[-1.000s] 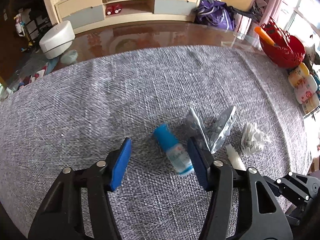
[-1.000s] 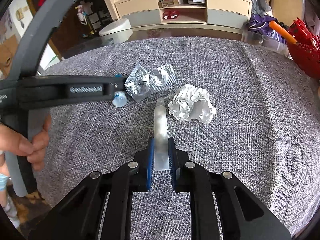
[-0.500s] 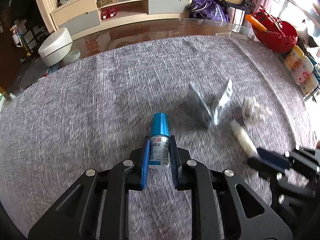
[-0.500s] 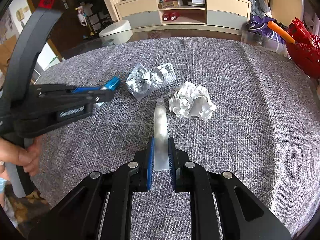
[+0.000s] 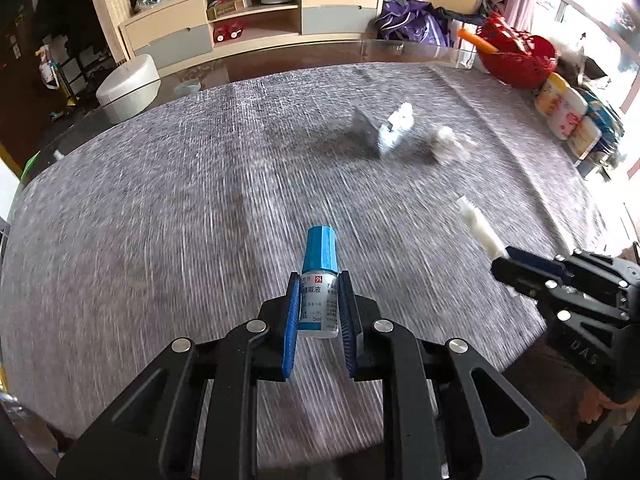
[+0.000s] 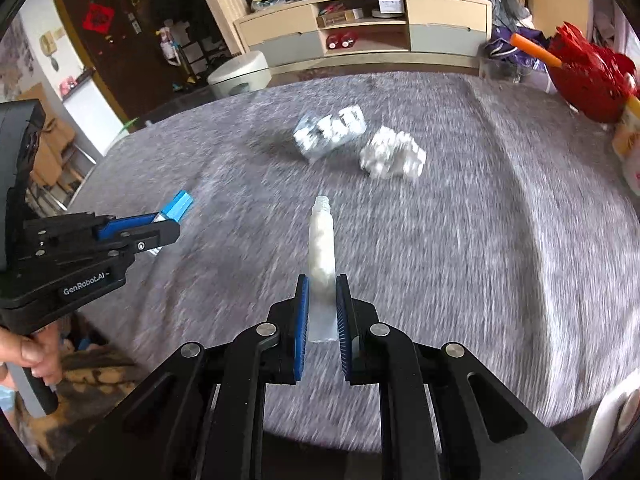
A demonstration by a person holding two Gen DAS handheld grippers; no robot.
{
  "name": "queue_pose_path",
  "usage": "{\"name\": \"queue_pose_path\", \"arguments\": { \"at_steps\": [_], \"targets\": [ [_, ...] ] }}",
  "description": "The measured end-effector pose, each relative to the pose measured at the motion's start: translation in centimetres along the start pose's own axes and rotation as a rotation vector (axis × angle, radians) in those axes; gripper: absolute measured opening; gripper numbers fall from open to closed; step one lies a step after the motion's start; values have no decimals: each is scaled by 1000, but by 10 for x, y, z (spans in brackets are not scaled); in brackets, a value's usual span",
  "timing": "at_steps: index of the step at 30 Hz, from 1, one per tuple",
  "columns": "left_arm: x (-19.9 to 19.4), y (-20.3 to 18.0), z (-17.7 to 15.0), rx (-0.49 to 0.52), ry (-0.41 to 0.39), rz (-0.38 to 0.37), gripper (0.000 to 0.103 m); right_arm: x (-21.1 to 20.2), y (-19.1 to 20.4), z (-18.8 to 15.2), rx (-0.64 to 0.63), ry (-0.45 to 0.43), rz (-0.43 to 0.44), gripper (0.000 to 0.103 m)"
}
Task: Collect trash
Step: 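Lower the blue bottle and white tube down to the black bin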
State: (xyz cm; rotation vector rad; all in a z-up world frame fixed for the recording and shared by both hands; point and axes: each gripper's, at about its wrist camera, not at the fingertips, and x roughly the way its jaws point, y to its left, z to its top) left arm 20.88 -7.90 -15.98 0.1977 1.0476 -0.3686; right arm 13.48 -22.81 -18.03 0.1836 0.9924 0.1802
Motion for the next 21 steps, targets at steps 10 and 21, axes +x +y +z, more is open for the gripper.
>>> {"name": "queue_pose_path", "arguments": {
  "at_steps": [10, 21],
  "targets": [
    [-54, -20, -72, -43, -43, -69, 17, -49, 34, -40, -65, -22, -5, 15],
    [-77, -35, -132, -55, -64, -87, 17, -65, 49, -81, -71, -11, 24, 15]
  ]
}}
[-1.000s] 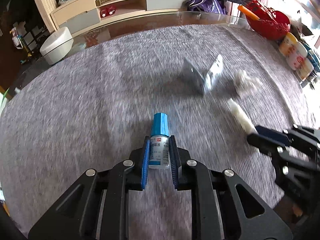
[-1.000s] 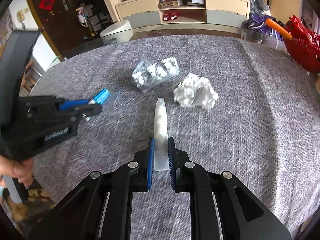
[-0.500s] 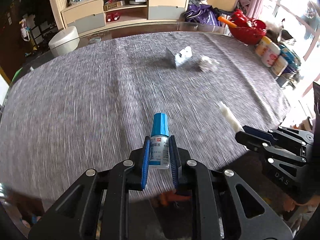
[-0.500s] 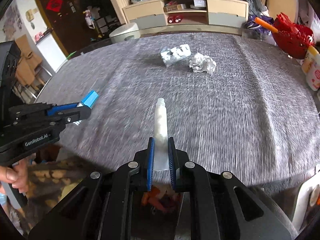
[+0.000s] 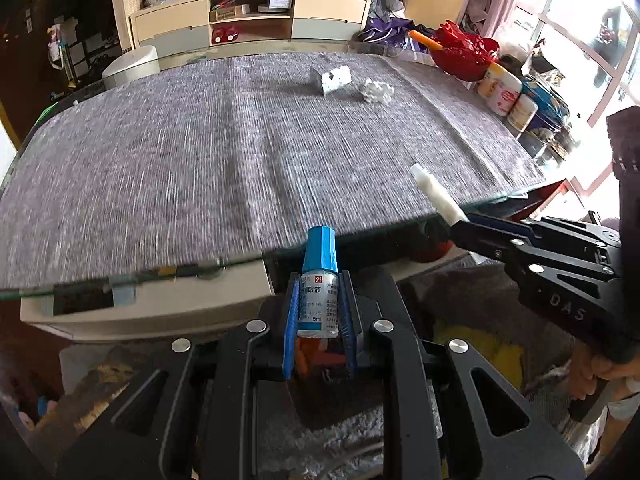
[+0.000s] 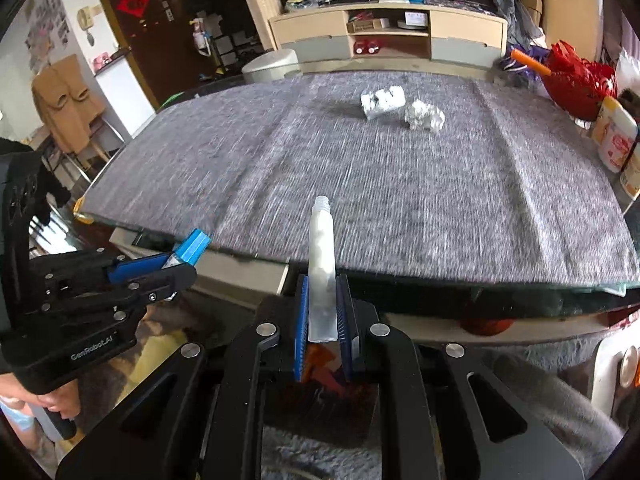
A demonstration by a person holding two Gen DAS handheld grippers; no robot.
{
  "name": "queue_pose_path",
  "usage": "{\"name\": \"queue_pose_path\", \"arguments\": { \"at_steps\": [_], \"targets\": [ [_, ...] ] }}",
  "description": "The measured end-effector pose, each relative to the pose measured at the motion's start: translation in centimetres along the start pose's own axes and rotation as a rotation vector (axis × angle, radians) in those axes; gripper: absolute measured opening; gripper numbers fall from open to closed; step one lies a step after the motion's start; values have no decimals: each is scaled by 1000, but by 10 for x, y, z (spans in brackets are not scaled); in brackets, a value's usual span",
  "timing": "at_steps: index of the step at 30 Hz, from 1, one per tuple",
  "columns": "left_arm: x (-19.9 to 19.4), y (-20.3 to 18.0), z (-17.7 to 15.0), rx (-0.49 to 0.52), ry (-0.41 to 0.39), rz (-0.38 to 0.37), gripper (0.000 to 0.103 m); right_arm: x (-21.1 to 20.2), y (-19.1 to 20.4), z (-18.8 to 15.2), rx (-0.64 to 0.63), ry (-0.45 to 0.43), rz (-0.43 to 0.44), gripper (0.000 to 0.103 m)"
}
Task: Collect trash
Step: 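Lower the blue bottle and white tube down to the black bin, then open both tools to drop the items into the bin, then raise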
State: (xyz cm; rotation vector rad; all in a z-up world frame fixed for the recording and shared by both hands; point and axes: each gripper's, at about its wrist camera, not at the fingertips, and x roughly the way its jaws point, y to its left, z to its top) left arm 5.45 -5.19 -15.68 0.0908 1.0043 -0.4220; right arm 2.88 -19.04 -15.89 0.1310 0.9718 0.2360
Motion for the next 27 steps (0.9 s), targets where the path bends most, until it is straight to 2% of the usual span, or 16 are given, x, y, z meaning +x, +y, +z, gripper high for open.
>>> {"name": "queue_pose_path", "arguments": {
  "at_steps": [10, 17, 27],
  "targets": [
    [1, -10, -42, -14, 22, -31, 17, 5, 4, -37, 22, 44, 15, 15],
    [21, -10, -69, -44, 81, -46, 17, 22, 2, -57, 47, 101, 17, 15],
    [62, -3, -91, -98, 196, -65, 17, 66, -13, -84, 124, 242, 9, 15]
  ]
}}
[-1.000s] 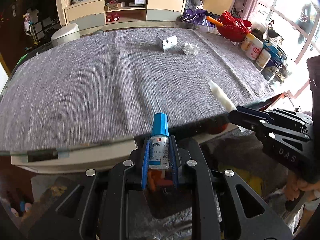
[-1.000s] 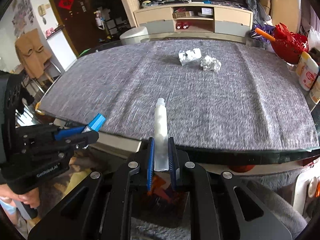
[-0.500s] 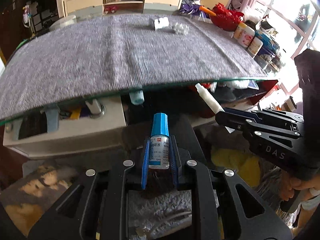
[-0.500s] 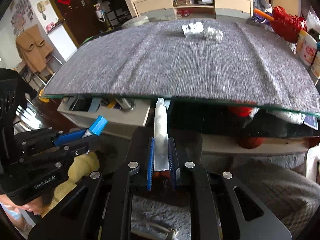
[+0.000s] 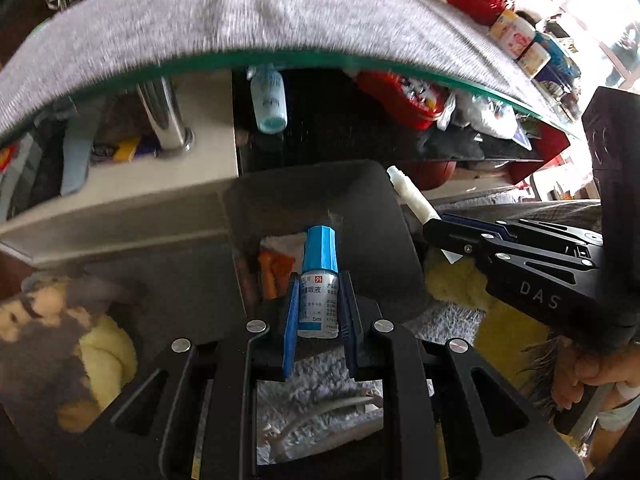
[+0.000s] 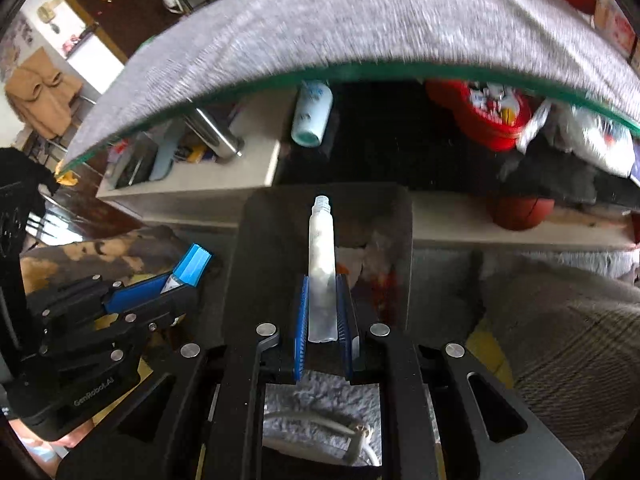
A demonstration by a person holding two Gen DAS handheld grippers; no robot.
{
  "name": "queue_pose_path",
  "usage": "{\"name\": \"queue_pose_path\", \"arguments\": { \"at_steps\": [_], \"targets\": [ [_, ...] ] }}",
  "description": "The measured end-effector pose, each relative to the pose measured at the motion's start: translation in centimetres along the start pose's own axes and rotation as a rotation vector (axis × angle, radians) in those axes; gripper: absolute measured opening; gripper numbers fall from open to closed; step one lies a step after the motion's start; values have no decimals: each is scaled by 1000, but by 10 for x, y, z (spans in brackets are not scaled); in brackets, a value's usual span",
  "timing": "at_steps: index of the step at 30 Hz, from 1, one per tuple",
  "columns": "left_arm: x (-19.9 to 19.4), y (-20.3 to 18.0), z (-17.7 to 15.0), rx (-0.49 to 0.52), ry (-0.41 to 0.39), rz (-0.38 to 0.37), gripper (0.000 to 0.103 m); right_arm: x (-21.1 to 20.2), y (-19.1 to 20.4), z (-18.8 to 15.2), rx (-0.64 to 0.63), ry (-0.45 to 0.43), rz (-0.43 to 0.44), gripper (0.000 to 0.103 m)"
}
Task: Collect trash
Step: 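Open both tools to drop the items into the bin, then raise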
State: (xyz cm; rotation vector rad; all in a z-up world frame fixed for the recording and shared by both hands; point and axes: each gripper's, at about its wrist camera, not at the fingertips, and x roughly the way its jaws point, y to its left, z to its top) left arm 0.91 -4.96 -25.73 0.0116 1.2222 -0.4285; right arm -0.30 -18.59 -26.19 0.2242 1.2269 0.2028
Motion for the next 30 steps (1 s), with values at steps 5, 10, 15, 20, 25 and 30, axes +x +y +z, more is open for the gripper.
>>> {"name": "queue_pose_path", "arguments": {
  "at_steps": [5, 10, 15, 20, 25, 30],
  "targets": [
    [16, 3, -1, -16, 45, -19, 17, 8, 0, 4, 20, 17, 7, 16],
    [21, 6, 1, -25, 55, -29, 24, 13, 0, 13, 37, 23, 15, 18],
    [17, 9, 3, -29, 46, -9, 39, 6, -3, 20, 47, 4, -5, 18],
    [4, 9, 9, -17, 21, 23, 58, -12, -14, 29, 66, -52, -37, 65],
    [-16, 4, 23, 4, -16, 60, 82, -36, -21, 40, 63, -105, -74, 85],
    [-39, 4, 44, -6, -44, 45, 87, -61, -26, 56, 59, -159, -48, 90]
  ]
}}
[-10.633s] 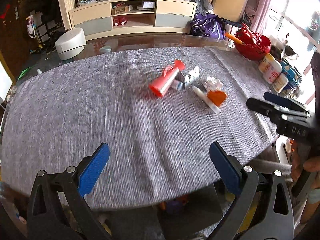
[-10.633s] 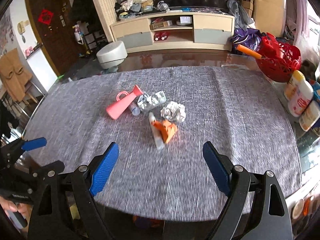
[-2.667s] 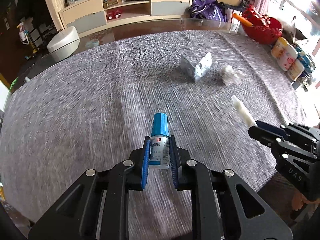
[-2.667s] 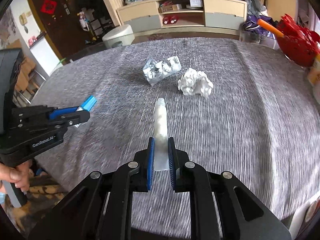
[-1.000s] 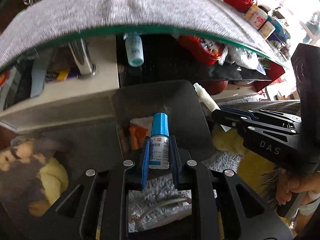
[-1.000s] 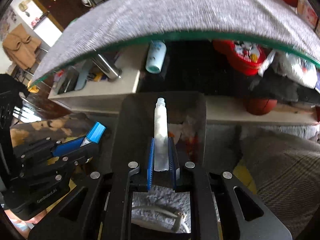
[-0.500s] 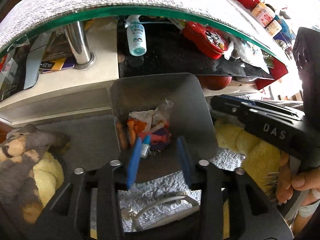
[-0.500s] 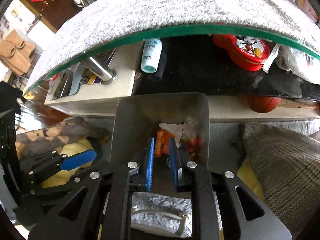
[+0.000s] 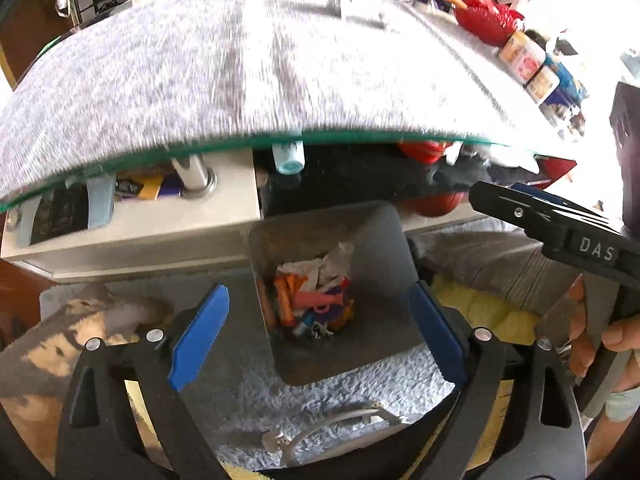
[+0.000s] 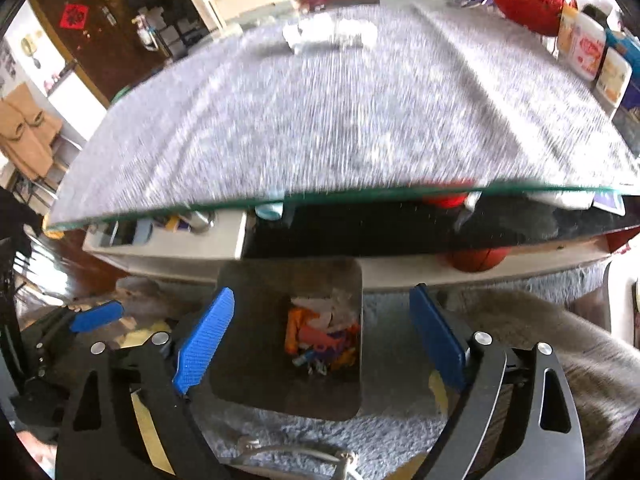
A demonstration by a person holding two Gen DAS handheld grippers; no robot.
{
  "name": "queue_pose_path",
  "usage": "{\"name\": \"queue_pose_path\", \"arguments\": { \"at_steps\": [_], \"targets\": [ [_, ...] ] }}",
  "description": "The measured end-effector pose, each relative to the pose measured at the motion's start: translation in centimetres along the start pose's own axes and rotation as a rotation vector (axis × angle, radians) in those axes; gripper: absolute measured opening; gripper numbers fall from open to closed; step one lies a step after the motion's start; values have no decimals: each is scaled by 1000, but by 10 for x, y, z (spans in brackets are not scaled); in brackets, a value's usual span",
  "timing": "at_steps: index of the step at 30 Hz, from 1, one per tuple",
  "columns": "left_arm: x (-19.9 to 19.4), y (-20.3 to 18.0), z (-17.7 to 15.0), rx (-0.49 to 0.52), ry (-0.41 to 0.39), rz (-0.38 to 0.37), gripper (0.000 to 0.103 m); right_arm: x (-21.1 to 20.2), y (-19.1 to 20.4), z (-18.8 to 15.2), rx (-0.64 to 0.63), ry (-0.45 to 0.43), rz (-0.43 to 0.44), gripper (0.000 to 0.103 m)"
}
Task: Collect trash
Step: 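Open both tools to drop the items into the bin, then raise, then grasp the silver foil pack with the left tool while the right tool grasps the crumpled paper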
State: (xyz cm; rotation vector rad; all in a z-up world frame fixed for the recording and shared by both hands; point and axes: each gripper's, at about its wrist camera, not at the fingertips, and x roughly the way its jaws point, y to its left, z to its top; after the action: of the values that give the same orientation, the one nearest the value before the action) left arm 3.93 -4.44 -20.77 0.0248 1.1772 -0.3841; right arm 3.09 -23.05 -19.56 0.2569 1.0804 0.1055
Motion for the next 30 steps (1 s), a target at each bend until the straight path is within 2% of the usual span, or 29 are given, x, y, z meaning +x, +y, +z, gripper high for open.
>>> {"name": "queue_pose_path", "arguments": {
  "at_steps": [8, 13, 19, 25, 30],
  "targets": [
    [-30, -1, 51, 37, -78, 27, 87, -30, -3, 53, -18, -104, -28, 91],
    [-33, -3, 84, 52, -101, 35, 88, -29, -6, 84, -23, -123, -47, 91],
    [-25, -3, 134, 81, -120, 63, 88, -11, -19, 126, 10, -134, -70, 91],
    [3, 10, 185, 48, -125, 88, 88, 17, -28, 160, 24, -122, -86, 91],
    [25, 12, 211, 67, -127, 85, 88, 44, -31, 183, 35, -119, -76, 91]
  ]
}}
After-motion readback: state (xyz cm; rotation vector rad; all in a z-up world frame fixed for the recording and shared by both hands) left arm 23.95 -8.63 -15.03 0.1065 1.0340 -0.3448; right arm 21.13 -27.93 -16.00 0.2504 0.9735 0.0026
